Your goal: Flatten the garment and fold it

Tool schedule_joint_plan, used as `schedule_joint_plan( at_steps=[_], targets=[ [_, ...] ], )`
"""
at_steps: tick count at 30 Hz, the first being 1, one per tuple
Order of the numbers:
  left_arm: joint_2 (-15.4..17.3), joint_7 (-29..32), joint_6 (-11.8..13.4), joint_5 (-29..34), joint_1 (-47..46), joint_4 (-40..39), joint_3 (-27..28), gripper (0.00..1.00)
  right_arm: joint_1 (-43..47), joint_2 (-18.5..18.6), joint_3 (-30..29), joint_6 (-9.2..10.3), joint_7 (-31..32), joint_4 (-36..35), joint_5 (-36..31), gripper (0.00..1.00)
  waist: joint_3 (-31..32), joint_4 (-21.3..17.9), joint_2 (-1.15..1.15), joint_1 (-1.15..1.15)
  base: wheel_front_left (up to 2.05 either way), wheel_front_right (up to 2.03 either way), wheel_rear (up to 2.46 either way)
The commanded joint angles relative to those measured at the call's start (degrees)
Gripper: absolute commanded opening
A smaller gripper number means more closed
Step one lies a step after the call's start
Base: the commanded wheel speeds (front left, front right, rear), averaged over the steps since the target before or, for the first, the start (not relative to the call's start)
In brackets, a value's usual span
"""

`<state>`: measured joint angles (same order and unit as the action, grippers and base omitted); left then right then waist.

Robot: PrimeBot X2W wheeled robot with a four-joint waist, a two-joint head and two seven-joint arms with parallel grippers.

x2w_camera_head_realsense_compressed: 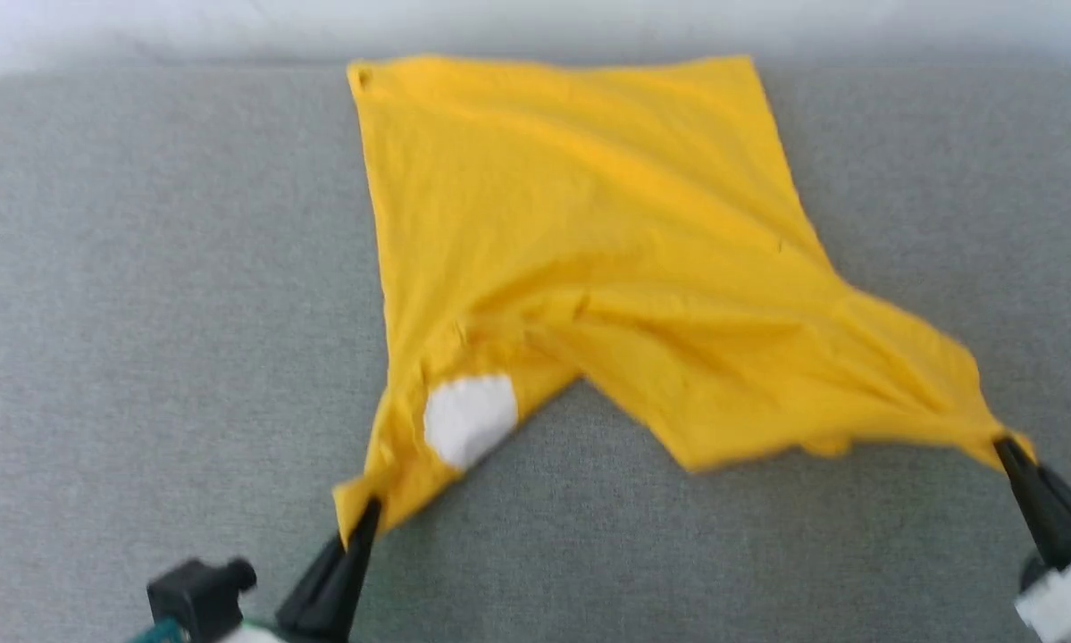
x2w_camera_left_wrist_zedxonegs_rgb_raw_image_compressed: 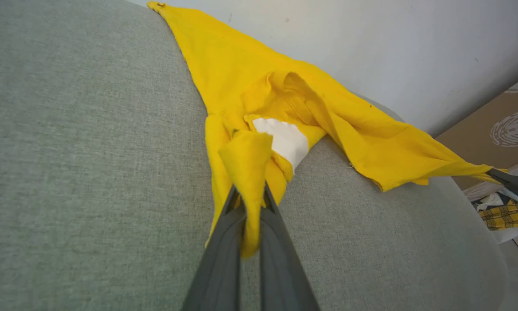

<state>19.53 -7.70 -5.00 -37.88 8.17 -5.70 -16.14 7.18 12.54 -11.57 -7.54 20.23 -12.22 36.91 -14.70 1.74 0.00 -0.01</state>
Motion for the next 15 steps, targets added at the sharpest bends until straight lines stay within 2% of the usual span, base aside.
schedule_joint_plan(
  at_steps=[1,8,15],
  targets=[
    [1.2,-0.8,-0.7,0.3,1.7,0.5,-0.7,0.0,2.3,-0.2,-1.4,0.05,0.4,0.4,0.5,0.0,5.4,0.0,0.0,0.01,0.0,0.0,0.0],
    [4.9,-1.2,-1.7,-0.1,8.9,2.0,-3.2,0.0,11.9,-2.0,-3.2,0.05,3.5,0.9,2.9,0.0,10.1,-0.5,0.0,0.01,0.0,0.0,0.0],
    [6.5,-2.4,-0.9,-1.3,14.4,1.7,-1.8,0.0,19.0,-3.9,-8.1,0.05,5.8,0.6,4.7,0.0,12.2,-0.5,0.0,0.01,0.0,0.0,0.0]
  ],
)
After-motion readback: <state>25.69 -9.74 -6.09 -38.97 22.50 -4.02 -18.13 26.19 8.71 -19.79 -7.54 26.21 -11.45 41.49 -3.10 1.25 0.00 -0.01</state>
